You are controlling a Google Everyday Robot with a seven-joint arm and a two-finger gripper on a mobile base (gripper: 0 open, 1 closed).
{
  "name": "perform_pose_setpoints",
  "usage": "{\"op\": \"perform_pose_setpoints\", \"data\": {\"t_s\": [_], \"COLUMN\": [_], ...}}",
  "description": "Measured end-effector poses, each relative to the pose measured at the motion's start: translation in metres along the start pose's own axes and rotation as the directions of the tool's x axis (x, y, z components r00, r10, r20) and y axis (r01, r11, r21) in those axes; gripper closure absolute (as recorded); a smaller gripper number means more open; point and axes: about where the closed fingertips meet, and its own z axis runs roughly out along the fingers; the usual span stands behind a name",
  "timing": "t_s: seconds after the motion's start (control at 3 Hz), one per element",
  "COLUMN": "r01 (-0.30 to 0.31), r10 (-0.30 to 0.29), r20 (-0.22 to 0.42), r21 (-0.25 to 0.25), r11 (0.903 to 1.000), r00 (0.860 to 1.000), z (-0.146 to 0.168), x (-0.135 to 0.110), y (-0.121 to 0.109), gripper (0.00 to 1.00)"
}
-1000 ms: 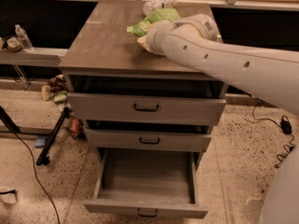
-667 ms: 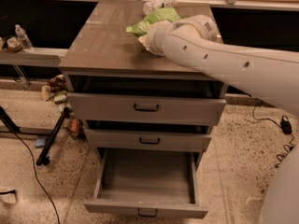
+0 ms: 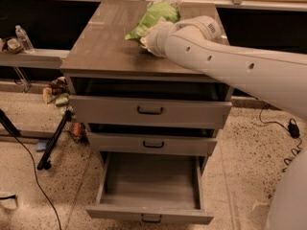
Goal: Place green rice chip bag into bottom drawer
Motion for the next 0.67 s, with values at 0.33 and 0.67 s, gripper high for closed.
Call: {"op": "perform_pose_setpoints", "data": {"t_s": [0.33,0.67], "r01": [0.007,0.020], "r10": [-0.007,-0.022], "r20": [0.004,0.024], "r21": [0.022,0.090], "r11": [0.9997,0.9958], "r00": [1.000,0.999], "z": [0.001,0.005], "x": [-0.002,-0.008], "y": [-0.009,-0.040], "gripper": [1.00,1.00]}}
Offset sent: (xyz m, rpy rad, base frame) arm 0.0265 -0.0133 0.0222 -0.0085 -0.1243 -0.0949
